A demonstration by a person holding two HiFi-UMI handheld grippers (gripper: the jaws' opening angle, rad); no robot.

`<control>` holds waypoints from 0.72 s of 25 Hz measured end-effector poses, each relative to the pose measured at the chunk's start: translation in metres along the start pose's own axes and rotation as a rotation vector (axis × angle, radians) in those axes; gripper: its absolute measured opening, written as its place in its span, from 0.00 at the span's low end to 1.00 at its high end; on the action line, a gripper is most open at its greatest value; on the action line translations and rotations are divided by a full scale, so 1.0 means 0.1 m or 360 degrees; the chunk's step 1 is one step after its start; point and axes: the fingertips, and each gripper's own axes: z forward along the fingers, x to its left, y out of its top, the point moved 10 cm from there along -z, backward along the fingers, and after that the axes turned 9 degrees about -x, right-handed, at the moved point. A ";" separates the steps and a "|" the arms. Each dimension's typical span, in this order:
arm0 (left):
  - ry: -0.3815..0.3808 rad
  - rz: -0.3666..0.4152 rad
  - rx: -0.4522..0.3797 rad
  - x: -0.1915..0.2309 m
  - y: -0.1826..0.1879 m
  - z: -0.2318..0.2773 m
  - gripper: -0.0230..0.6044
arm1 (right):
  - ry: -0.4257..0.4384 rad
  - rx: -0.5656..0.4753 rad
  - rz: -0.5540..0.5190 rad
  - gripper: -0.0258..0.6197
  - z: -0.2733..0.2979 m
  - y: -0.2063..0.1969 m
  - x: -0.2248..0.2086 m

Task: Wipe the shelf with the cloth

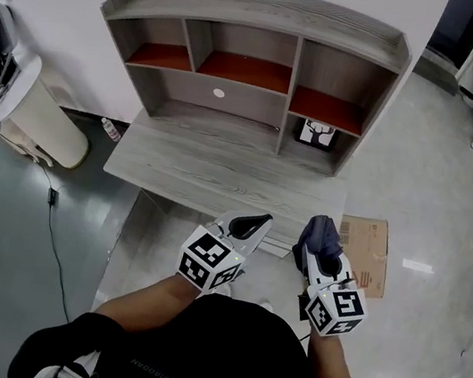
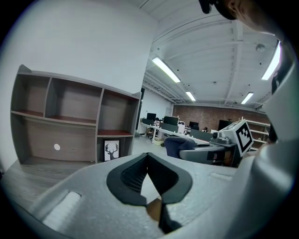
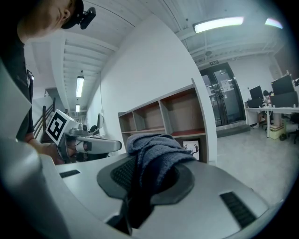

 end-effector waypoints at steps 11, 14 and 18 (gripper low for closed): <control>-0.0012 0.0025 -0.0003 0.01 0.02 0.01 0.05 | -0.0010 -0.0002 0.0011 0.18 0.02 -0.01 0.00; -0.0011 0.0022 -0.0004 0.00 0.02 0.01 0.05 | -0.0009 -0.0004 0.0007 0.18 0.01 0.00 0.00; -0.0010 0.0021 -0.0008 0.00 0.03 0.01 0.05 | -0.0009 -0.0004 0.0002 0.18 0.00 0.01 -0.01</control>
